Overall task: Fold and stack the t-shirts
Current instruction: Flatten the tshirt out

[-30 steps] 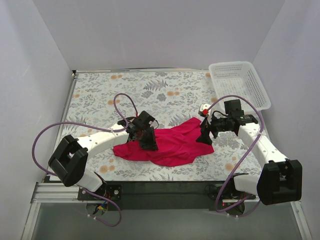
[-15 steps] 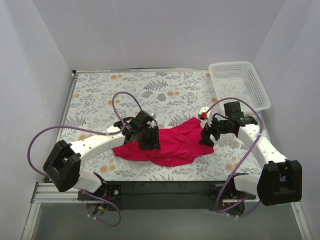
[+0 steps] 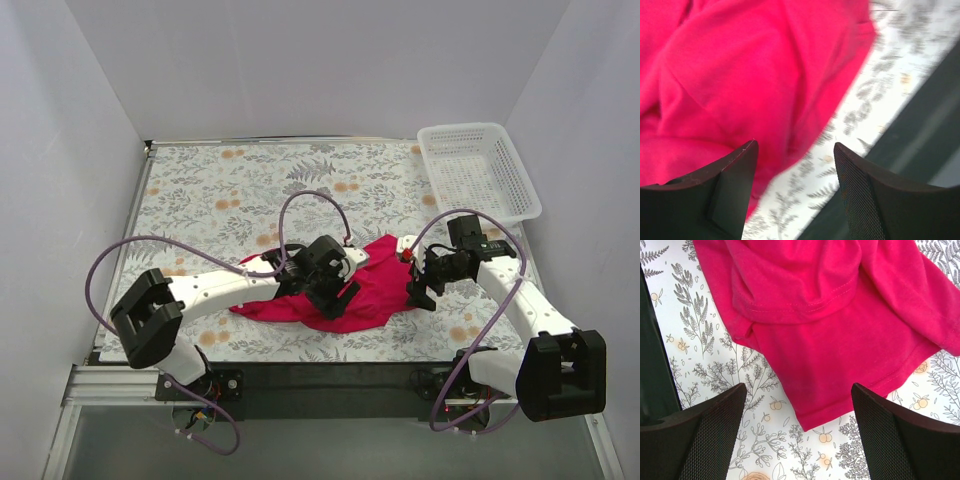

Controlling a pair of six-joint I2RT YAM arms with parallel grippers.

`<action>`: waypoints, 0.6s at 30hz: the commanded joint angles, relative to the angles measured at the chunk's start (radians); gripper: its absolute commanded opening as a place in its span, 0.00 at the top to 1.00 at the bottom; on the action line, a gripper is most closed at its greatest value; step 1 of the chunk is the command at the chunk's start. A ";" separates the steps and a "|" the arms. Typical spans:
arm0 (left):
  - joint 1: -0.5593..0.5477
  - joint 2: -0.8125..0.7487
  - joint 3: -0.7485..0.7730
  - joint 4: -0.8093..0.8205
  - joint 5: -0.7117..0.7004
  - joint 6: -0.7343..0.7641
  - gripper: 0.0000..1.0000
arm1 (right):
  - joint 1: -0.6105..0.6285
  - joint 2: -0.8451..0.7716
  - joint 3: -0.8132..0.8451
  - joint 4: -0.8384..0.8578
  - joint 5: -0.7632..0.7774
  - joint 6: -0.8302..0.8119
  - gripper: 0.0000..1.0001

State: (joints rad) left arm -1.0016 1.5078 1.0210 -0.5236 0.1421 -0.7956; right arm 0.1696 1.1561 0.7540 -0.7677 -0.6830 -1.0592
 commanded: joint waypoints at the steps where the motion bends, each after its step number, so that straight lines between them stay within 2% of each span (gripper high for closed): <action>1: 0.000 0.055 0.073 -0.003 -0.111 0.113 0.42 | -0.005 -0.006 -0.013 -0.030 -0.027 -0.036 0.23; 5: -0.003 0.123 0.106 -0.044 -0.203 0.104 0.48 | -0.005 0.002 -0.015 -0.033 -0.029 -0.033 0.24; 7: -0.005 0.129 0.106 -0.042 -0.249 0.090 0.61 | -0.005 0.001 -0.016 -0.033 -0.033 -0.033 0.24; 9: -0.005 0.123 0.110 -0.047 -0.265 0.081 0.79 | -0.005 0.002 -0.015 -0.031 -0.035 -0.030 0.24; 10: -0.005 0.100 0.106 -0.046 -0.269 0.073 0.99 | -0.004 0.002 -0.015 -0.033 -0.030 -0.028 0.24; 12: -0.003 0.062 0.093 -0.042 -0.297 0.055 1.00 | -0.005 0.005 -0.005 -0.031 -0.017 -0.015 0.24; 15: -0.003 -0.076 0.053 -0.036 -0.349 0.047 1.00 | -0.007 0.008 0.011 -0.025 0.028 0.005 0.24; 18: -0.002 -0.228 0.005 -0.027 -0.332 0.047 1.00 | -0.019 0.024 0.027 -0.009 0.043 0.037 0.25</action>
State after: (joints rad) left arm -1.0035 1.4570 1.0531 -0.5716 -0.1482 -0.7410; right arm 0.1654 1.1641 0.7414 -0.7845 -0.6559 -1.0561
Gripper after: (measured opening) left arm 0.017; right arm 0.757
